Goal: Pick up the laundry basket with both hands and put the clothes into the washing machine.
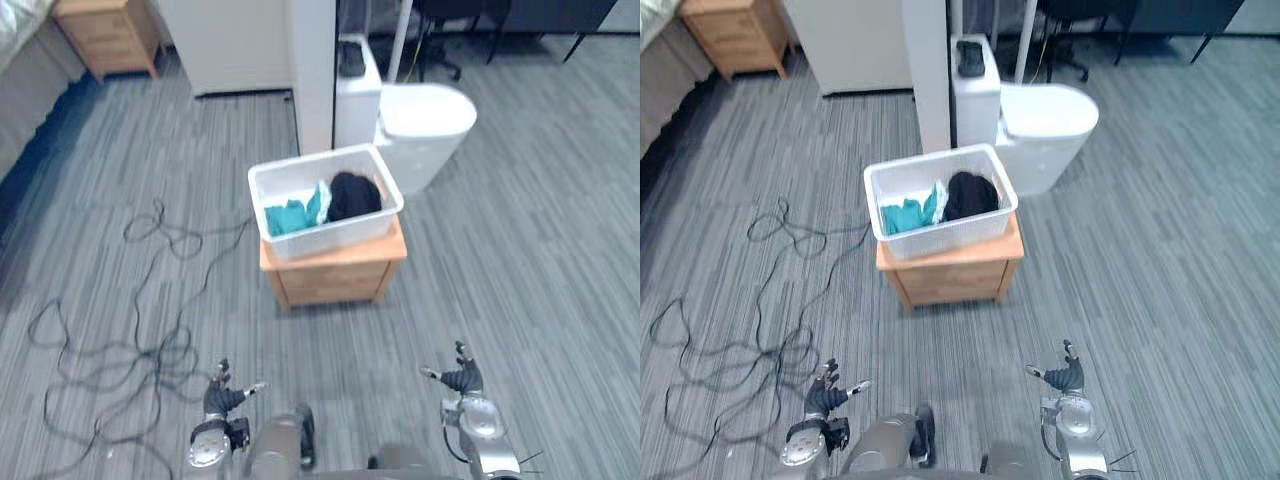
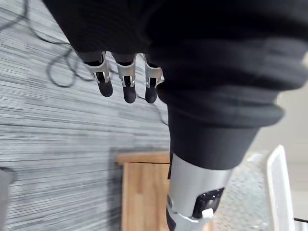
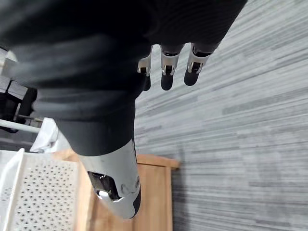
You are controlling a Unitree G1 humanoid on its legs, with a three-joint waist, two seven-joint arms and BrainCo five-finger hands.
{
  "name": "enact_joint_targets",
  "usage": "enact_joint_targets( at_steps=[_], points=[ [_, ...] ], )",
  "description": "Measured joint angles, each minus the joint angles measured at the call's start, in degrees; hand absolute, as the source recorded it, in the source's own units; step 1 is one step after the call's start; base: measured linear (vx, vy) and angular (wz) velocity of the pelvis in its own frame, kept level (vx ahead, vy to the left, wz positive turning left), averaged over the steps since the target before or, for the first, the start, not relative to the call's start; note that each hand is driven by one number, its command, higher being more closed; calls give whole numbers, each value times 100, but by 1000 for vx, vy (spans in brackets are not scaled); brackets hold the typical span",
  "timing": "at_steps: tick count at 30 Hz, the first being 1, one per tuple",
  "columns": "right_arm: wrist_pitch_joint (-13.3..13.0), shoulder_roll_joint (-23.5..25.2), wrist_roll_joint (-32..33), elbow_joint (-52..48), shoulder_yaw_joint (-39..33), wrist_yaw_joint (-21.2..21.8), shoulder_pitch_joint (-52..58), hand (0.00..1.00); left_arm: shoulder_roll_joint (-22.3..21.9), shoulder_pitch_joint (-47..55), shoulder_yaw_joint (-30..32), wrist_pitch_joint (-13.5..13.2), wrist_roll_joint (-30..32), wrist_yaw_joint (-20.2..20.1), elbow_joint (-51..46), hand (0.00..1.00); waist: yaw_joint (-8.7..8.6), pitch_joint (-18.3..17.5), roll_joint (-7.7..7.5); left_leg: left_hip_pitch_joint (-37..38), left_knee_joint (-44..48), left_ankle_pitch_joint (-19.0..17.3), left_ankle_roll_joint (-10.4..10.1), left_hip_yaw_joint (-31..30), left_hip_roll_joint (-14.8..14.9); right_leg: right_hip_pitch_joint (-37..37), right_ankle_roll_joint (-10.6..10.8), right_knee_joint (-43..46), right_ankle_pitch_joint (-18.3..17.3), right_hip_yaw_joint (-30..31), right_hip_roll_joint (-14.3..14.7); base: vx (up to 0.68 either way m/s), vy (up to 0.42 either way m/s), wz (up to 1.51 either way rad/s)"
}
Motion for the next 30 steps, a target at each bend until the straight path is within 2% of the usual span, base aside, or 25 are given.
enact_joint_targets(
  at_steps=[1,3,4,5,7,8,9,10,11,13,14,16,17,18,19,21,22,26,30],
  points=[
    [1,5,0,0,0,0,0,0,10,-14,22,2,-2,3,6,0,-2,-1,-7,77,-36,-53,-49,-5,28,-127,2,-315,1,-72,2,419,-81,13],
    [-4,-6,2,101,-22,0,-6,0,66,-60,130,5,-16,10,98,0,-7,2,-80,303,-127,-130,-134,-76,83,-271,79,-1769,141,-217,112,420,-134,20],
    [5,-7,6,211,-25,-2,30,0,105,-45,170,6,-16,9,184,0,-55,-53,-188,393,-190,-177,-220,-182,14,-165,-46,-3044,907,-83,208,519,-178,51],
    [14,-103,9,331,-85,-2,42,0,-3,-86,192,24,-14,4,362,0,-94,-90,-47,523,-198,-289,-414,-444,148,14,-336,-3068,1207,-162,316,435,-146,44],
    [32,-104,25,316,-137,-3,97,0,-67,-46,256,23,-7,-8,366,0,-74,-129,72,402,139,-212,-545,-458,341,61,-417,-3064,931,-273,396,345,-150,28],
    [35,-104,67,215,-141,-2,115,0,-103,-71,264,27,1,-17,370,0,-110,-82,148,183,689,-168,-622,-455,436,206,-472,-3085,825,-387,415,484,-249,44],
    [38,-97,121,99,-115,-5,211,0,-180,-58,275,25,3,-22,333,0,-85,-41,222,-195,1784,108,-820,-433,640,527,-569,-3230,736,-473,506,383,-202,36],
    [38,-81,129,73,-90,-5,235,0,-205,-44,284,25,3,-21,313,0,-55,-27,226,-409,2279,141,-819,-433,796,715,-608,-3312,706,-474,541,358,-156,4],
    [35,-12,142,-40,-89,-11,249,0,-234,69,299,25,3,-25,271,0,51,-15,206,-632,2842,93,-765,-298,988,1056,-650,-3473,680,-455,594,342,-122,-25],
    [3,14,169,-251,-113,-17,250,0,-275,116,298,26,0,-31,197,0,94,-14,150,-927,2806,47,-684,-202,1085,1322,-659,-3714,675,-429,588,318,-89,-23],
    [-9,9,176,-353,-157,-27,214,0,-289,169,299,25,-2,-31,125,0,116,-21,134,-1100,2375,22,-639,-190,1083,1440,-658,-3866,674,-416,585,233,-16,-17],
    [-3,3,192,-433,-199,-40,214,0,-289,163,310,25,-7,-31,102,0,187,-63,197,-1199,1487,27,-642,-121,1028,1536,-645,-3966,670,-406,562,254,69,-10],
    [0,-12,219,-465,-324,-45,251,0,-294,158,326,26,-14,-29,102,0,200,-65,170,-1178,812,125,-695,-139,881,1592,-534,-3948,608,-428,486,269,145,15],
    [9,-19,226,-468,-444,-66,311,0,-313,175,326,25,-16,-28,100,0,200,-109,241,-1093,122,663,-664,-150,795,1673,-405,-3939,533,-469,501,221,148,16],
    [21,6,225,-450,-510,-73,307,0,-291,176,338,26,-16,-28,119,0,215,-101,211,-1043,49,843,-742,-202,762,1724,-295,-3924,463,-440,474,216,156,17],
    [45,68,227,-623,-510,-156,328,0,-212,193,475,36,-16,-21,120,0,218,-233,-15,-869,-195,858,-725,-120,465,1768,-136,-3976,408,-424,191,188,161,11],
    [41,65,226,-690,-511,-161,313,0,-187,184,478,36,-13,-20,120,0,213,-249,-41,-840,-236,858,-724,-106,403,1794,-112,-4006,397,-422,131,158,154,10],
    [5,-3,209,-755,-505,-163,-22,0,59,152,480,22,2,-17,109,0,216,-283,-32,-723,-473,889,-650,-84,192,1945,64,-4372,497,-373,12,87,87,1],
    [6,-371,204,-289,-440,-165,-364,0,259,108,479,22,13,14,233,0,211,-294,20,-625,-747,1006,-534,-94,101,2027,94,-4633,625,-357,67,18,7,0]
  ],
)
